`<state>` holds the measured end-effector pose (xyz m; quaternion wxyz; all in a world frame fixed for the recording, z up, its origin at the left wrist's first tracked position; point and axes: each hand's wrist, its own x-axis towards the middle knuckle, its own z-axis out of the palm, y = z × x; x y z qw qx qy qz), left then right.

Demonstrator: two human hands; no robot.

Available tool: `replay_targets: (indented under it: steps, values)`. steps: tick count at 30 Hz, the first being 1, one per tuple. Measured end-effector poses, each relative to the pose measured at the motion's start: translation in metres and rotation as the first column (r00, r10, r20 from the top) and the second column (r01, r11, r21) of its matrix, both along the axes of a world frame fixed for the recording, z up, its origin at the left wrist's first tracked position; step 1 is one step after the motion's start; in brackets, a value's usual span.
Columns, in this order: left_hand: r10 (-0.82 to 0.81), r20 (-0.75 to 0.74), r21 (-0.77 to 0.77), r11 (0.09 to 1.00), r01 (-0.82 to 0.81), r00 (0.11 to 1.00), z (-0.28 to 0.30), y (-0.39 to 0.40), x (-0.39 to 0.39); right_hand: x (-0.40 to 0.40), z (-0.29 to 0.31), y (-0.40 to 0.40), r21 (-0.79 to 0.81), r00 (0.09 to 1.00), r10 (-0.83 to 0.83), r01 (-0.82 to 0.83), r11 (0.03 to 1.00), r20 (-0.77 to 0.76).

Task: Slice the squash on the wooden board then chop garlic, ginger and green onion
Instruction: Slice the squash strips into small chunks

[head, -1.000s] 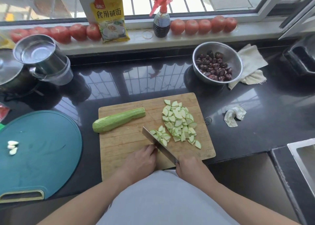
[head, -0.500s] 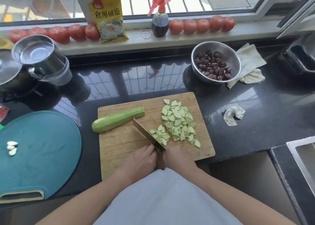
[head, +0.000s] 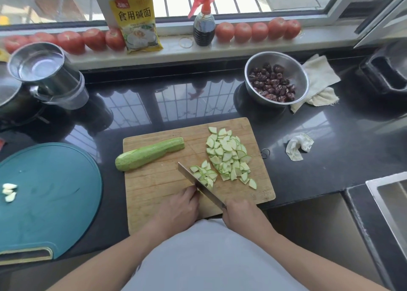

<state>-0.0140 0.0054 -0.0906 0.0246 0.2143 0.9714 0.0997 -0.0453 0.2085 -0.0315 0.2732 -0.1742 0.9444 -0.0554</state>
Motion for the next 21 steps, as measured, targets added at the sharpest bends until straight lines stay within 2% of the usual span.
replay_targets:
  steps: [7,12,15,19,21]
  values:
    - [-0.024,0.017,0.014,1.000,0.023,1.000,0.003,0.001,-0.003,0.002,-0.005,0.006,0.011,1.000,0.012,-0.012,1.000,0.024]
    - [-0.020,0.083,0.022,1.000,0.018,0.996,0.003,0.000,-0.002,0.005,-0.009,0.013,0.068,0.999,0.032,-0.034,0.997,0.032]
    - [-0.020,0.083,-0.003,1.000,0.021,0.996,0.003,-0.001,-0.002,0.001,-0.016,0.008,0.088,0.998,0.027,-0.032,0.996,0.057]
    - [-0.071,0.160,-0.076,0.994,0.084,0.985,-0.002,-0.002,-0.001,-0.006,-0.027,-0.008,0.072,0.996,0.043,-0.049,0.996,0.081]
    - [-0.079,0.142,-0.073,0.993,0.090,0.987,0.000,-0.003,-0.003,-0.007,-0.030,-0.013,0.065,0.996,0.045,-0.050,0.997,0.071]
